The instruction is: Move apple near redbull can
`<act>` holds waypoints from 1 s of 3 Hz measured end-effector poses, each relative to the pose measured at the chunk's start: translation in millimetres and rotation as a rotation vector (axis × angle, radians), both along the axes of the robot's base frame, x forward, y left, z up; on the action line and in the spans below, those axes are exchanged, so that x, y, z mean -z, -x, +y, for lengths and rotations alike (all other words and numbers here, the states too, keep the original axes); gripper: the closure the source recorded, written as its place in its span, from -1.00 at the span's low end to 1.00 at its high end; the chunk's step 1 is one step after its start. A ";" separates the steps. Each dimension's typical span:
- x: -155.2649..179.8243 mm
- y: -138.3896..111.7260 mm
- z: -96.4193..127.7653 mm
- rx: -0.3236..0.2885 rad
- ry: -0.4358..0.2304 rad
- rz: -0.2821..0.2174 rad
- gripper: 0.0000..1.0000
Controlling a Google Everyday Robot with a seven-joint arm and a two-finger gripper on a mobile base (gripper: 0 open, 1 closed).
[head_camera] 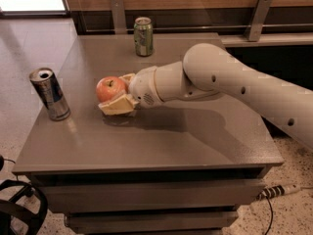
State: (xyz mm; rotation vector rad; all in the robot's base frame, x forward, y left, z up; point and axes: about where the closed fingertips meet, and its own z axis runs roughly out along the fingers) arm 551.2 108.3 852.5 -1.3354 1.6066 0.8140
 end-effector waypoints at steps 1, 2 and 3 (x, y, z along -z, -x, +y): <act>10.7 13.7 19.6 -0.074 -0.020 0.025 1.00; 16.4 20.2 30.2 -0.122 -0.048 0.037 1.00; 19.4 24.0 40.4 -0.162 -0.066 0.042 1.00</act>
Offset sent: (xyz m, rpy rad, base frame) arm -0.0254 0.0380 -0.0232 0.0802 0.0508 0.1704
